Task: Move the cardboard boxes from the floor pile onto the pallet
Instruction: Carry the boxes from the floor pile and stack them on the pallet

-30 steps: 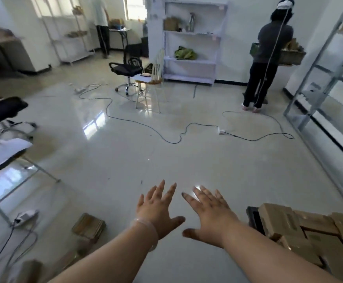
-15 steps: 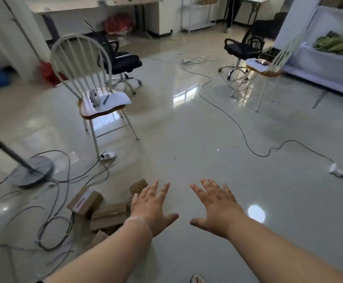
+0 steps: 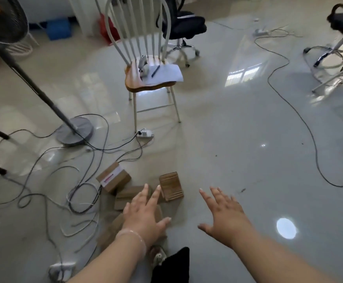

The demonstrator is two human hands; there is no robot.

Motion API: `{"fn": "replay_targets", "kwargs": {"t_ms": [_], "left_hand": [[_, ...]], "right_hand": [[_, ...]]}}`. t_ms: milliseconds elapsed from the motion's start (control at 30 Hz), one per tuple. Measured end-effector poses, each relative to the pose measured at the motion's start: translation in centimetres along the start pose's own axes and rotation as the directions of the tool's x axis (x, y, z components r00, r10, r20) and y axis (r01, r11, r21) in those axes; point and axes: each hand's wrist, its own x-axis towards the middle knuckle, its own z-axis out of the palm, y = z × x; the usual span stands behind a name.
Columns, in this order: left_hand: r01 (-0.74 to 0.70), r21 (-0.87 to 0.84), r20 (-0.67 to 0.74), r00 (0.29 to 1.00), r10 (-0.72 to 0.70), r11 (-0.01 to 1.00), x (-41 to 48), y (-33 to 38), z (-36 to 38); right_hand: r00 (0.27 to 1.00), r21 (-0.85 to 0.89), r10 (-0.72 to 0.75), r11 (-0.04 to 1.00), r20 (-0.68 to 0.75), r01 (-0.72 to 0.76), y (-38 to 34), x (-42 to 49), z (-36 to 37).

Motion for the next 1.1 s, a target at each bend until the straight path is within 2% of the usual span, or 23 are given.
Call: {"fn": "replay_targets", "kwargs": {"t_ms": [100, 267, 467, 667, 833, 933, 1033, 1100], "left_hand": [[0.023, 0.008, -0.005, 1.000, -0.023, 1.000, 6.5, -1.5, 1.1], [0.059, -0.002, 0.011, 0.998, -0.059, 0.998, 17.1, -4.1, 7.1], [0.112, 0.002, 0.021, 0.993, -0.112, 0.994, 29.3, -7.2, 18.5], [0.104, 0.021, 0.042, 0.994, -0.105, 0.994, 40.2, -9.0, 30.3], [0.167, 0.007, 0.071, 0.983, -0.167, 0.986, 46.9, -11.5, 38.0], [0.210, 0.003, 0.134, 0.969, -0.209, 0.978, 49.8, -13.2, 41.1], [0.227, -0.133, 0.219, 0.956, -0.194, 0.965, 52.0, -13.9, 43.0], [0.214, -0.265, 0.203, 0.966, -0.162, 0.940, 52.6, -13.9, 43.3]], "right_hand": [[1.000, 0.026, 0.014, 1.000, -0.025, -0.013, 0.6, 6.8, 0.4], [0.999, 0.006, -0.005, 1.000, 0.034, 0.004, 2.3, 18.4, 4.8], [0.997, 0.007, -0.056, 0.998, 0.051, 0.056, 5.3, 32.6, 14.8], [0.993, 0.049, -0.107, 0.993, 0.059, 0.104, 7.9, 45.2, 26.3], [0.991, 0.137, -0.112, 0.985, 0.073, 0.102, 8.6, 53.2, 34.2], [0.988, 0.210, -0.104, 0.975, 0.114, 0.078, 8.5, 56.4, 37.7], [0.973, 0.375, -0.145, 0.924, 0.178, 0.069, 7.9, 58.2, 39.8], [0.974, 0.456, -0.158, 0.887, 0.162, 0.068, 7.6, 58.5, 40.2]]}}
